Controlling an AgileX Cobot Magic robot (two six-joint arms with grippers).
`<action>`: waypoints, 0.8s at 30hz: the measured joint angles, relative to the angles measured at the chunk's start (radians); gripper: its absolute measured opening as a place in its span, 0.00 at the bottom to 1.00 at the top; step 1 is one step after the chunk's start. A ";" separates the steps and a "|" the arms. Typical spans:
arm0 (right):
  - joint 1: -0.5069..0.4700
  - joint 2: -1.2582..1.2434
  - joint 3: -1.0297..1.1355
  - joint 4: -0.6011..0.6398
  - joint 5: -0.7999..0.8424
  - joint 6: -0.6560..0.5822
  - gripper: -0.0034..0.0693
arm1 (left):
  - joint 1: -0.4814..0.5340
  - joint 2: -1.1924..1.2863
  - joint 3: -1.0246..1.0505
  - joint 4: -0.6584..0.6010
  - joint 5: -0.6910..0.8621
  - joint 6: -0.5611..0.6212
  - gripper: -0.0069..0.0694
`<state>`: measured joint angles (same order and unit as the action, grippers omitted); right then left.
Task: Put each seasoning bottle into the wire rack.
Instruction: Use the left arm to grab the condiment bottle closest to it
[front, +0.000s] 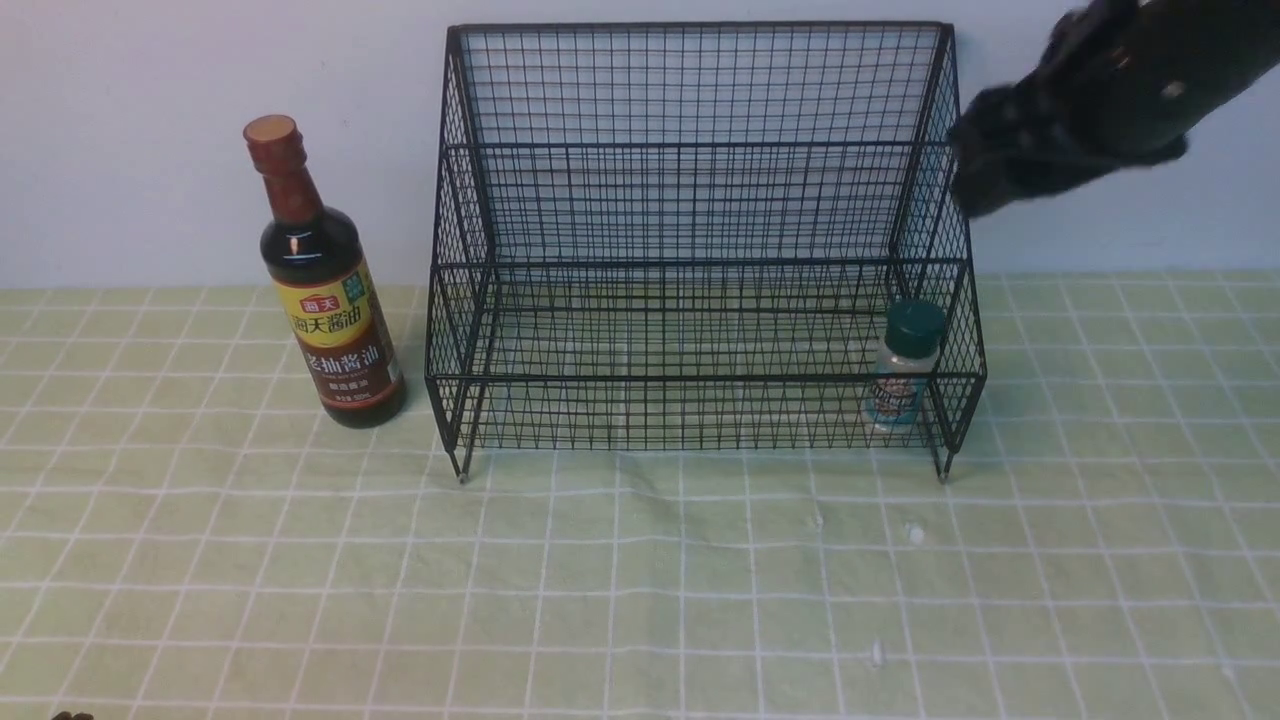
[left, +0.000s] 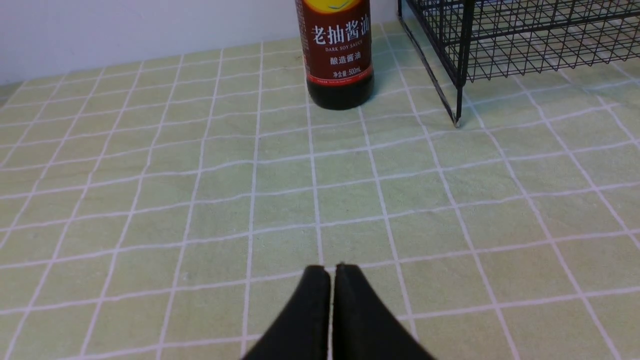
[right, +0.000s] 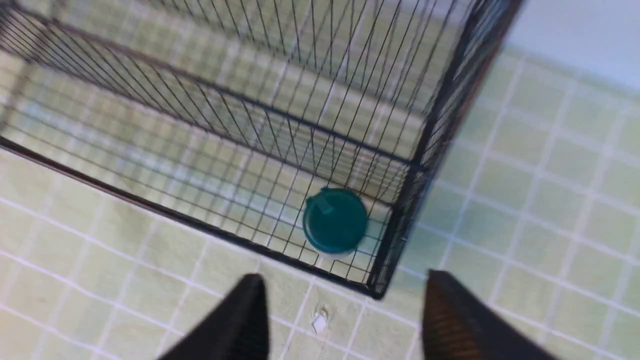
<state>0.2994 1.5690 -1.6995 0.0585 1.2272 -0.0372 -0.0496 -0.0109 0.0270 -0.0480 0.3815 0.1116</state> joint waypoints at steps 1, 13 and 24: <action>0.000 -0.066 0.000 -0.007 0.012 0.010 0.41 | 0.000 0.000 0.000 0.000 0.000 0.000 0.08; 0.000 -0.818 0.403 -0.069 -0.201 0.126 0.03 | 0.000 0.000 0.000 0.000 0.000 0.000 0.08; 0.000 -1.465 1.155 -0.024 -0.849 0.157 0.03 | 0.000 0.000 0.000 0.000 0.000 0.000 0.08</action>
<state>0.2994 0.1044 -0.5449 0.0348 0.3780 0.1201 -0.0496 -0.0109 0.0270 -0.0480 0.3815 0.1116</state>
